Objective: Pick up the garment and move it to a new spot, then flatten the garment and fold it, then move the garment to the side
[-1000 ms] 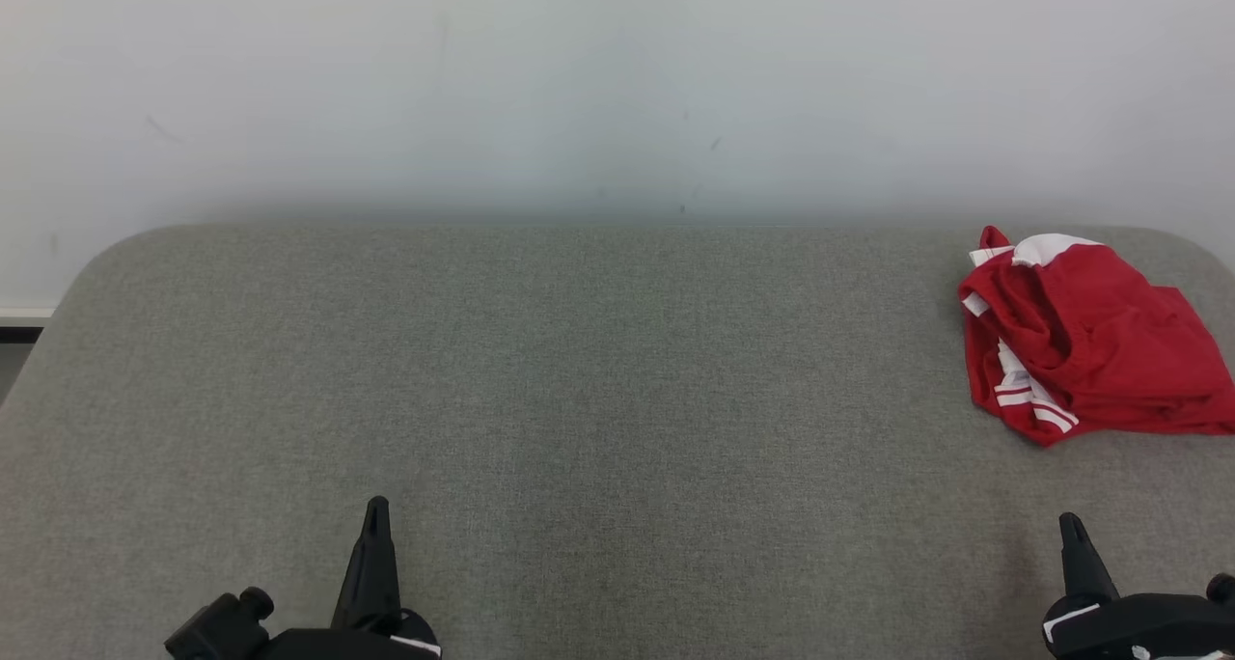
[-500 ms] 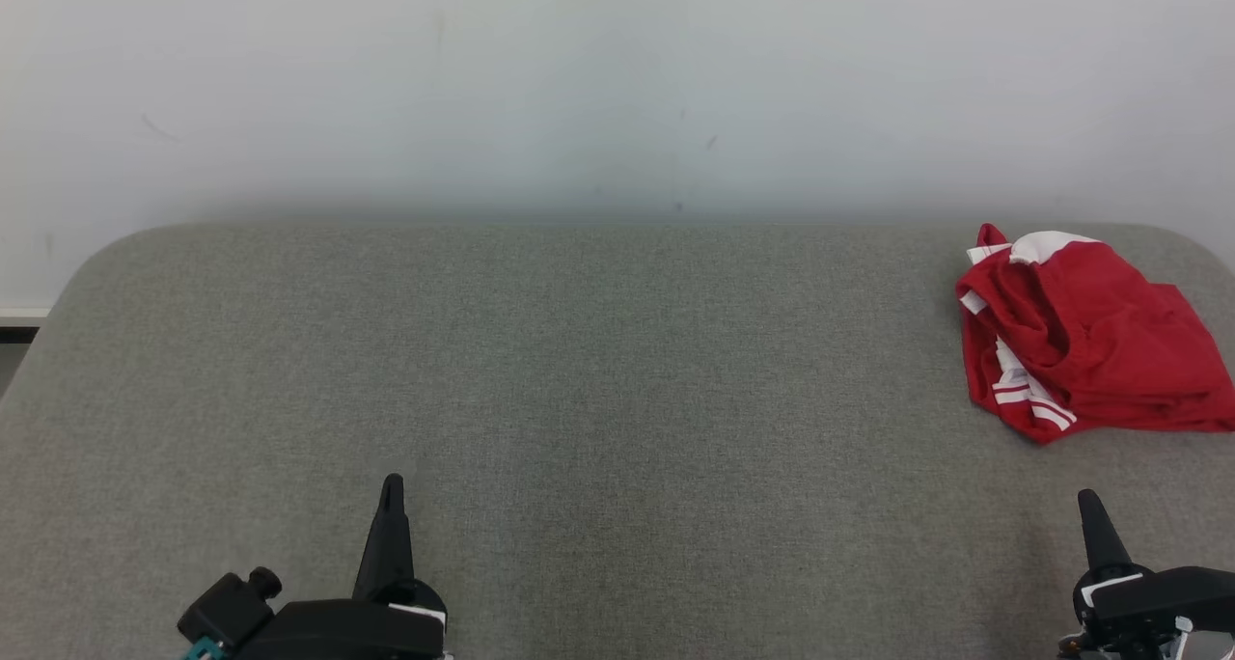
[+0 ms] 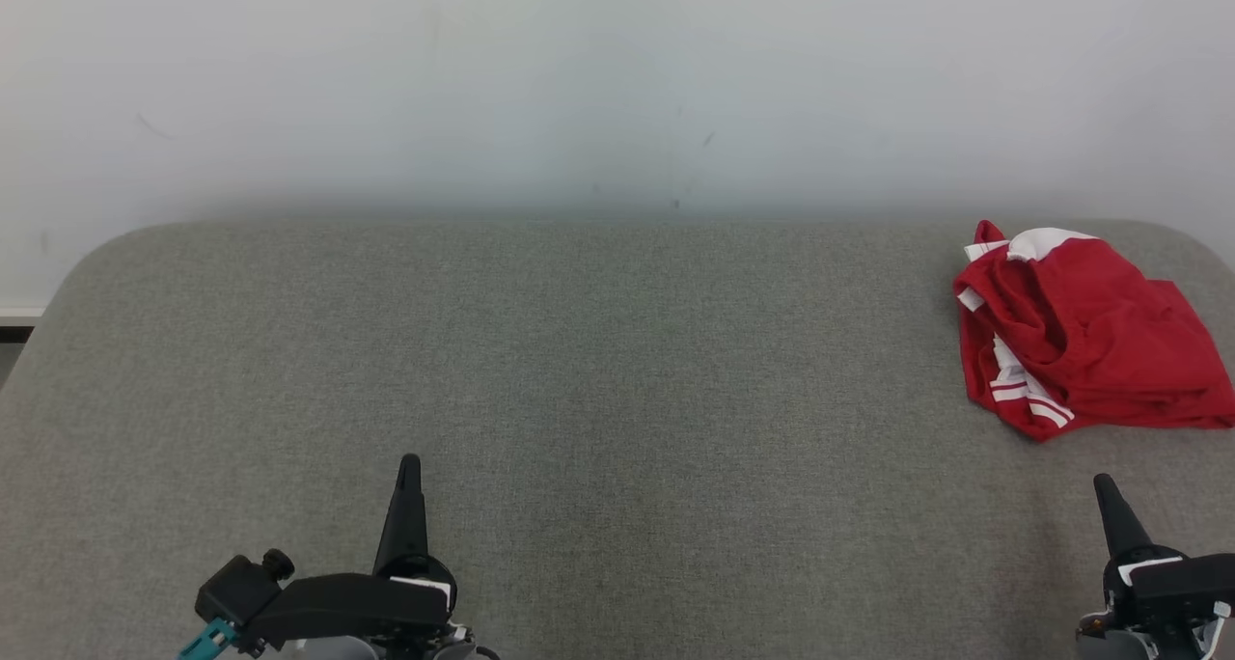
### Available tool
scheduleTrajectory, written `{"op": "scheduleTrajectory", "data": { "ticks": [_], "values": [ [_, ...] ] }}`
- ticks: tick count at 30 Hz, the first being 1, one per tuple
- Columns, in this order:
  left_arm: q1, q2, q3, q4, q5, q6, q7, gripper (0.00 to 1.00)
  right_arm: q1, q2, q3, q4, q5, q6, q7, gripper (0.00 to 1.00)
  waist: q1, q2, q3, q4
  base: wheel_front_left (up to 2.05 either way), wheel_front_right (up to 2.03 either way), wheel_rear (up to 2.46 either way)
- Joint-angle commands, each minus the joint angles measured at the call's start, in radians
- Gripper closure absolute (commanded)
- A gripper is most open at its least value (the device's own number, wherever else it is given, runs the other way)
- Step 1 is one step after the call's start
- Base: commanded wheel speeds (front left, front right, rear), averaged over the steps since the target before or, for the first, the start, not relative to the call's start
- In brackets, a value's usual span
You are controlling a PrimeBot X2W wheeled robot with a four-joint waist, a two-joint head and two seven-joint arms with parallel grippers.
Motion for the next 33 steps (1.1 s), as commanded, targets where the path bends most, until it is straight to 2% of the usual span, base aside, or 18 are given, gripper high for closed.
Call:
{"op": "scheduleTrajectory", "data": {
  "ticks": [1, 33],
  "values": [
    [-0.03, 0.005, -0.006, -0.001, -0.036, -0.003, -0.002, 1.0, -0.023, -0.009, -0.013, 0.001, 0.026, -0.001, 0.011, 1.0, -0.0001, -0.0001, 0.0, 0.0, 0.0, 0.0, 0.0],
    [-0.115, 0.007, -0.087, 0.055, -0.35, -0.01, 0.0, 1.0, -0.097, -0.028, -0.104, 0.045, 0.294, -0.002, 0.136, 1.0, -0.0001, -0.0001, 0.008, -0.009, 0.0, 0.0, 0.0]
  ]
}}
